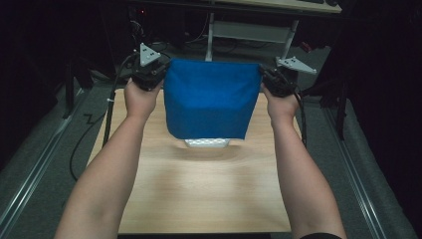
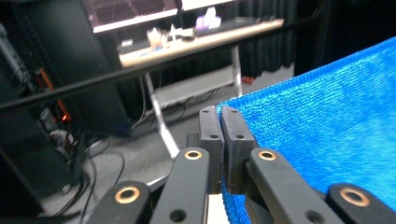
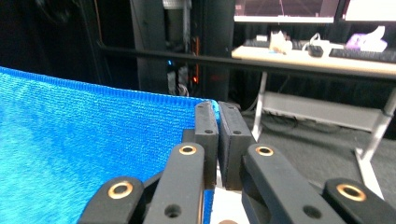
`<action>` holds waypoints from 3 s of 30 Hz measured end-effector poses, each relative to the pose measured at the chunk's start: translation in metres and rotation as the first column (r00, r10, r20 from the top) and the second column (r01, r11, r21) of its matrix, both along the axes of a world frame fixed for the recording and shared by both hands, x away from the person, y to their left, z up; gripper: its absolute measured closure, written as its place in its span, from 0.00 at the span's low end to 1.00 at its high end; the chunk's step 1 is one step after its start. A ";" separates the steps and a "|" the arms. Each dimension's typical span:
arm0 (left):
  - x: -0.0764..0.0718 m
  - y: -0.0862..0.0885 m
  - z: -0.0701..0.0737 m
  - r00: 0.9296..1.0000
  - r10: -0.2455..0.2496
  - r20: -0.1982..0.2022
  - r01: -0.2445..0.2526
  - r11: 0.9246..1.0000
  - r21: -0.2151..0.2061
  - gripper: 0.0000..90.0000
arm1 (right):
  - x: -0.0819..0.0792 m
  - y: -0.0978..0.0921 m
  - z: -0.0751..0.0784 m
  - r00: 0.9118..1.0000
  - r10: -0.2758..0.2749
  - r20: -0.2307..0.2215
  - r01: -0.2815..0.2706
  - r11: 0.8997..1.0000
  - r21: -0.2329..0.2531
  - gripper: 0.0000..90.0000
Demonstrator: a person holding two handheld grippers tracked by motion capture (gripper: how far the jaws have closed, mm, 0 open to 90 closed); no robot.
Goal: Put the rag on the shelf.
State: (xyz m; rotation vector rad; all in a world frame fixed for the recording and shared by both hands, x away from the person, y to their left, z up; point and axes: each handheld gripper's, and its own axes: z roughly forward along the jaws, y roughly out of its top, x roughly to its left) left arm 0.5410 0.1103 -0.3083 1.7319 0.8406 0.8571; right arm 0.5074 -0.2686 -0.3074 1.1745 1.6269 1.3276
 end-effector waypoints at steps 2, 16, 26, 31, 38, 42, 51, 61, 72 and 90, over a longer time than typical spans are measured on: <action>0.007 -0.002 -0.010 0.999 0.010 -0.033 -0.010 1.000 0.010 0.99 | 0.007 0.002 -0.006 1.000 -0.004 -0.017 0.003 1.000 -0.013 0.98; 0.017 0.003 -0.119 0.949 -0.054 -0.312 0.051 0.999 -0.017 0.98 | 0.023 0.014 -0.095 0.973 0.033 -0.228 -0.042 0.999 -0.032 0.98; 0.006 0.005 -0.161 0.903 -0.118 -0.412 0.090 0.992 -0.088 0.98 | 0.013 0.018 -0.147 0.945 0.085 -0.317 -0.076 0.996 0.040 0.98; 0.002 0.006 -0.173 0.888 -0.139 -0.439 0.091 0.988 -0.128 0.98 | 0.006 0.020 -0.165 0.933 0.092 -0.349 -0.083 0.996 0.042 0.98; -0.003 0.004 -0.184 0.875 -0.149 -0.460 0.103 0.987 -0.125 0.98 | 0.000 0.020 -0.180 0.923 0.087 -0.374 -0.078 0.996 0.040 0.98; -0.004 0.007 -0.187 0.873 -0.153 -0.464 0.094 0.985 -0.147 0.98 | -0.002 0.019 -0.182 0.921 0.082 -0.380 -0.077 0.997 0.031 0.98; -0.008 0.006 -0.191 0.872 -0.154 -0.464 0.096 0.985 -0.146 0.94 | -0.007 0.015 -0.191 0.917 0.070 -0.392 -0.057 0.997 0.043 0.97; -0.017 0.015 -0.173 0.914 -0.105 -0.392 0.052 0.988 -0.143 0.66 | -0.013 0.009 -0.176 0.931 0.052 -0.362 -0.039 0.998 0.042 0.77; -0.023 0.033 -0.150 0.933 -0.059 -0.354 0.010 0.990 -0.138 0.62 | -0.020 -0.002 -0.147 0.949 0.042 -0.312 -0.036 0.999 0.025 0.75; -0.030 0.051 -0.107 0.964 0.017 -0.264 -0.050 0.992 -0.119 0.62 | -0.025 -0.005 -0.100 0.972 0.017 -0.234 -0.026 0.999 -0.036 0.68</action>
